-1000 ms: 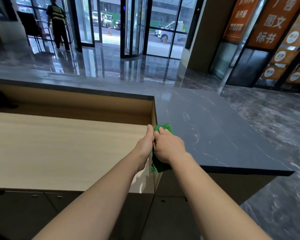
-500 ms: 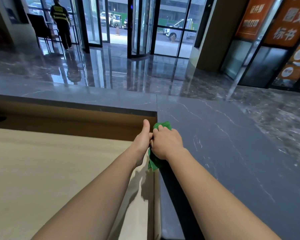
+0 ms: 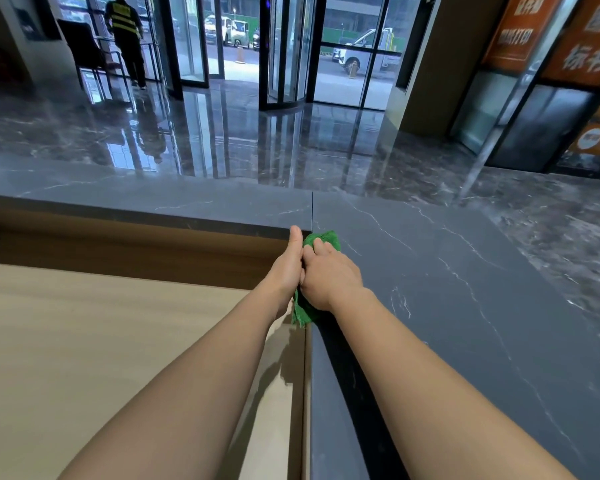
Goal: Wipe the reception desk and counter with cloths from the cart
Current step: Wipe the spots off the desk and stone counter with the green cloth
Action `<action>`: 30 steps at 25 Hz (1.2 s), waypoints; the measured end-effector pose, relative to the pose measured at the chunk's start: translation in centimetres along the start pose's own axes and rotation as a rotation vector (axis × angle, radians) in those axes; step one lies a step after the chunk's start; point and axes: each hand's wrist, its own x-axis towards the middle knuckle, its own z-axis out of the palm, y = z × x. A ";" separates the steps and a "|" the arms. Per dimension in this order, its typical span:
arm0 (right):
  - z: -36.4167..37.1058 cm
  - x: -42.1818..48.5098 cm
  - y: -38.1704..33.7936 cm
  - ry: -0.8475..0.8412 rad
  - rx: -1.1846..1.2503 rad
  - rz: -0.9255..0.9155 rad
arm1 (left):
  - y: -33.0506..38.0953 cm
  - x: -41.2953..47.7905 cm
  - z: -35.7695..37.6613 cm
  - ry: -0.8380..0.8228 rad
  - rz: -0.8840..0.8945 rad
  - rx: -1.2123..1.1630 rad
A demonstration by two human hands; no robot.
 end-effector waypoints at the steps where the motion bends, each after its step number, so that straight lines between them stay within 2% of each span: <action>1: 0.1 -0.3 0.0 0.002 0.012 -0.004 | -0.2 -0.3 0.0 -0.002 0.002 -0.002; 12: 1.0 -10.0 -3.0 0.095 0.000 0.002 | -2.9 -9.5 -0.3 -0.084 -0.012 -0.028; 18: 1.4 -18.0 -5.6 0.099 0.054 0.043 | -4.4 -18.1 -0.2 -0.143 0.013 0.051; 25: 1.2 -26.3 -7.4 0.133 0.072 0.025 | -7.3 -23.9 -0.6 -0.261 0.004 0.077; 28: 0.9 -28.7 -7.0 0.088 0.076 -0.015 | -7.8 -25.7 -0.9 -0.240 0.001 0.110; 30: 0.4 -29.6 -6.2 0.037 0.114 -0.032 | -7.6 -27.0 -1.0 -0.181 0.069 0.262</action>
